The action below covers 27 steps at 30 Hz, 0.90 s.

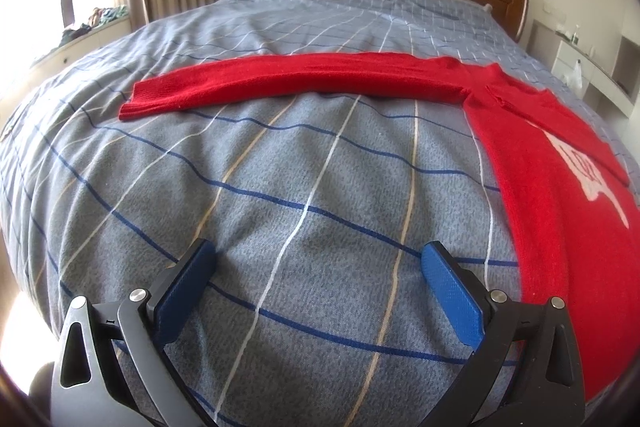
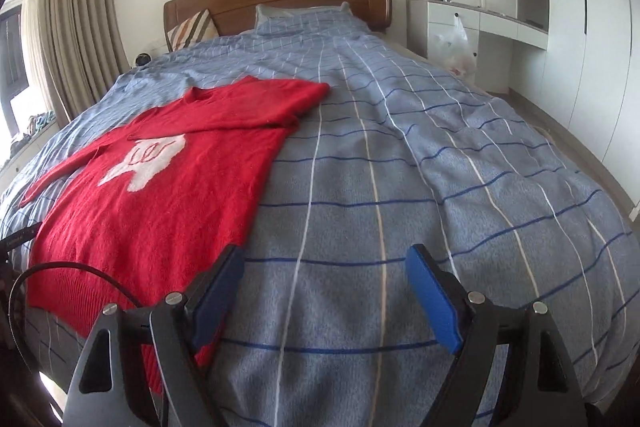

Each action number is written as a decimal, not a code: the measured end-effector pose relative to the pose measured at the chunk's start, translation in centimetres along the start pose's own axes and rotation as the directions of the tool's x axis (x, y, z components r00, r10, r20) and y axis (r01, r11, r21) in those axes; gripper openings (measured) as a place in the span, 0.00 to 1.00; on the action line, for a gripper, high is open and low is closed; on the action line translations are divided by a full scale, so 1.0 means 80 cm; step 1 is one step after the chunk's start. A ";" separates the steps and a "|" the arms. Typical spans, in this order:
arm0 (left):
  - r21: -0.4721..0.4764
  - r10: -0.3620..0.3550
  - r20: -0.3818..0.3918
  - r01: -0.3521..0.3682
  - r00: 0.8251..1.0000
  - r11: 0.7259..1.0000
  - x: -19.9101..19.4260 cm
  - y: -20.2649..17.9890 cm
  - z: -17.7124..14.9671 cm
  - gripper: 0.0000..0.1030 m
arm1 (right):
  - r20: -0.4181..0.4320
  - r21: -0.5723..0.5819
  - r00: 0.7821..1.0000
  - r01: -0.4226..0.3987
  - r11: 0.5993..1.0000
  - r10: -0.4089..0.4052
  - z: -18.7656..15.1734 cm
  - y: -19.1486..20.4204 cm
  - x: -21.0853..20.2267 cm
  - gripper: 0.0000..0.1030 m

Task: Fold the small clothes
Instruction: 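Move the left gripper to the other sleeve cuff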

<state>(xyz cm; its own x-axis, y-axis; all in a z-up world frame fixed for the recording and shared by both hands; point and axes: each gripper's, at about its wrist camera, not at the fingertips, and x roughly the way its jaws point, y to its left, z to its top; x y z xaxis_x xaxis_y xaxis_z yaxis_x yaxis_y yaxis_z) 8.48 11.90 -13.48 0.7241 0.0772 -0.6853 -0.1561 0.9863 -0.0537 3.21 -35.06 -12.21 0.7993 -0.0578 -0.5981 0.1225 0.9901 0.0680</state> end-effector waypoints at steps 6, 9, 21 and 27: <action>0.004 -0.010 0.001 0.010 1.000 1.000 -0.003 0.003 -0.002 1.00 | 0.015 -0.058 1.000 0.006 0.998 -0.005 0.002 0.013 0.013 0.87; 0.004 -0.003 0.003 0.003 1.000 1.000 -0.002 0.001 -0.002 1.00 | -0.011 -0.037 1.000 0.009 0.999 -0.009 -0.002 0.008 0.022 0.87; 0.086 0.025 -0.015 -0.024 1.000 0.996 -0.005 -0.008 -0.006 1.00 | -0.108 0.014 0.994 0.032 0.999 -0.030 -0.016 -0.008 0.050 0.91; -0.026 -0.164 -0.110 0.163 0.980 0.986 -0.018 0.039 0.035 0.99 | -0.106 0.019 0.994 0.040 0.999 -0.038 -0.021 -0.010 0.054 0.95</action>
<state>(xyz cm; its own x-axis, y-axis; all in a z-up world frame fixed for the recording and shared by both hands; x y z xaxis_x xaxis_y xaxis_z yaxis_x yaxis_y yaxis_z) 8.83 15.29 -10.61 0.6612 -0.1026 -0.7431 -0.0535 0.9817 -0.1830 5.57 -35.86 -16.18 0.7270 -0.0811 -0.6819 0.1651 0.9845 0.0589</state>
